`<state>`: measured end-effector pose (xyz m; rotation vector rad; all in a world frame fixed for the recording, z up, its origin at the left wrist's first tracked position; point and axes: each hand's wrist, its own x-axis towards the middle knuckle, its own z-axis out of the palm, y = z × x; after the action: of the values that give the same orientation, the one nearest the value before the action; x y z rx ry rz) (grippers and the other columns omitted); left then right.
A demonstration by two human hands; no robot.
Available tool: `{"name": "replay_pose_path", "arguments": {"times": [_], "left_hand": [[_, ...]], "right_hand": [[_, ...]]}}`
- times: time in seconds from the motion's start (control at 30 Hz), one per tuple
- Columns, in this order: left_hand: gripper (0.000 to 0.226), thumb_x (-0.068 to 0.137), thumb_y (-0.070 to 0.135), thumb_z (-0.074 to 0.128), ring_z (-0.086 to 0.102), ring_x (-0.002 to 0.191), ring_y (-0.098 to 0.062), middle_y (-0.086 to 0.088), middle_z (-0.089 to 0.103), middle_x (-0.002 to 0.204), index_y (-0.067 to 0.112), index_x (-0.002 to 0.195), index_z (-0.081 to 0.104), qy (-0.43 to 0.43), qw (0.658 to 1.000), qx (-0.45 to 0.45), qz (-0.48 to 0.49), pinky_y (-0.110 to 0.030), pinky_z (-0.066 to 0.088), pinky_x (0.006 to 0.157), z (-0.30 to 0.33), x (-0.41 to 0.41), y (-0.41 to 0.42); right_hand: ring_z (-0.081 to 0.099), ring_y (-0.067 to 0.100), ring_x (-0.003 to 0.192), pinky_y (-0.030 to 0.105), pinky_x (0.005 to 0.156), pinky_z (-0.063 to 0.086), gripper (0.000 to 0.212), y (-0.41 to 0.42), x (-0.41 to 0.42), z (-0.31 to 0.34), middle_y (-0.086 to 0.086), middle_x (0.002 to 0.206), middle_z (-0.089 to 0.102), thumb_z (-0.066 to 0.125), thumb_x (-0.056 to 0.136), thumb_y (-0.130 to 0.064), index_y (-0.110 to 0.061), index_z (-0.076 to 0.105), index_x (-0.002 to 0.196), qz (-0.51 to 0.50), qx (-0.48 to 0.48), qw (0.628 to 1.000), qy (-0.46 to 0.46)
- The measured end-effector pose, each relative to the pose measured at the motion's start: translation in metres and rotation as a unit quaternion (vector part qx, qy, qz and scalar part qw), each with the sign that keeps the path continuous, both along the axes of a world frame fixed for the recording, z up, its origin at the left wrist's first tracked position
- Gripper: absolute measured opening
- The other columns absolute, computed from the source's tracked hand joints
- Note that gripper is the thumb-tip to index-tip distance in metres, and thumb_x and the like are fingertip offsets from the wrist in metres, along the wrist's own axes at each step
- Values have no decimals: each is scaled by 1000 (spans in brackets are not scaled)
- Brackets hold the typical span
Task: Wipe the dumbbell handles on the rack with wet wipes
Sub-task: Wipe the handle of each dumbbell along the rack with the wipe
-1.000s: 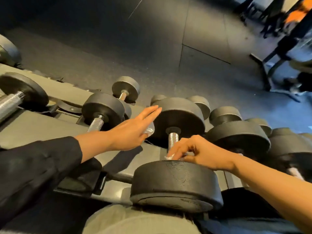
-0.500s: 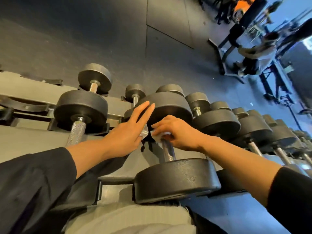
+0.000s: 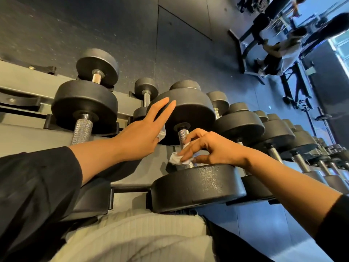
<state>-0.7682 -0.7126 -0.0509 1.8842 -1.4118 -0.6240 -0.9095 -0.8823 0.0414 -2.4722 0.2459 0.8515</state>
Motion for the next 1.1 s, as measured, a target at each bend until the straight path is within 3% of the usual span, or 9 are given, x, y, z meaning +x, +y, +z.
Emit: {"name": "replay_pose_path", "arguments": {"times": [0.13, 0.3, 0.43, 0.53, 0.6, 0.7, 0.77, 0.93, 1.1], "left_hand": [[97, 88, 3, 58, 46, 52, -12, 9, -17, 156, 28, 150, -12, -5, 1000, -1, -2, -23, 40, 47, 1, 1, 1], [97, 88, 2, 57, 45, 51, -13, 8, -16, 157, 28, 150, -12, -8, 1000, -6, -3, -24, 37, 45, 0, 2, 1], [96, 88, 3, 57, 49, 55, -14, 9, -16, 156, 28, 150, -12, -5, 1000, -4, -3, -28, 45, 49, 0, 2, 1], [94, 89, 3, 56, 52, 59, -14, 9, -13, 156, 29, 151, -9, -1, 1000, -9, -5, -27, 47, 53, 2, 4, 0], [88, 90, 3, 54, 57, 72, -16, 11, -7, 157, 32, 152, -2, 21, 1000, -17, 4, -28, 51, 61, 5, 9, 1], [78, 92, 4, 50, 54, 110, -24, 11, 1, 157, 30, 152, 8, 41, 998, -24, 45, -37, 52, 88, 13, 14, 6], [74, 92, 4, 49, 45, 124, -22, 10, 7, 157, 28, 152, 13, 36, 997, -18, 69, -33, 43, 98, 20, 16, 14], [68, 91, 4, 51, 29, 138, -13, 7, 22, 155, 27, 150, 24, 5, 987, -15, 161, -20, 23, 104, 39, 17, 48], [62, 90, -1, 53, 36, 134, -15, 0, 37, 147, 21, 145, 36, -20, 951, -28, 308, -24, 27, 108, 48, 4, 99]], "right_hand": [[49, 10, 102, 34, 96, 44, 24, 3, 2, 3, -8, 100, 61, 74, 77, -9, -26, 75, 93, -40, 72, 996, 24], [59, 10, 98, 36, 86, 52, 23, -1, 0, -6, -9, 101, 69, 71, 80, -8, -23, 73, 98, -99, -12, 984, -151], [60, 6, 103, 25, 90, 50, 23, -2, -2, -3, -10, 106, 68, 71, 78, -2, -16, 73, 97, -79, 41, 992, -88], [61, 9, 101, 26, 92, 49, 19, 1, -2, 1, -9, 102, 70, 71, 78, -2, -13, 75, 92, -86, 63, 992, -74], [63, 7, 99, 25, 91, 50, 17, 5, 1, 3, -7, 99, 70, 70, 79, 0, -11, 74, 92, -111, 74, 985, -113], [64, 6, 101, 25, 91, 52, 22, 15, 14, 4, -6, 101, 69, 65, 81, 5, -13, 73, 92, -144, 89, 971, -169], [64, 7, 101, 28, 92, 52, 27, 21, 27, 3, -4, 103, 69, 65, 81, 6, -18, 72, 92, -129, 87, 971, -182], [65, 6, 95, 21, 89, 52, 25, 42, 64, -2, 0, 102, 71, 65, 82, 3, -15, 73, 97, -49, 89, 976, -192], [64, 8, 90, 16, 82, 52, 23, 69, 96, -11, 1, 100, 71, 65, 84, -1, -14, 73, 101, 53, 107, 972, -204]]}}
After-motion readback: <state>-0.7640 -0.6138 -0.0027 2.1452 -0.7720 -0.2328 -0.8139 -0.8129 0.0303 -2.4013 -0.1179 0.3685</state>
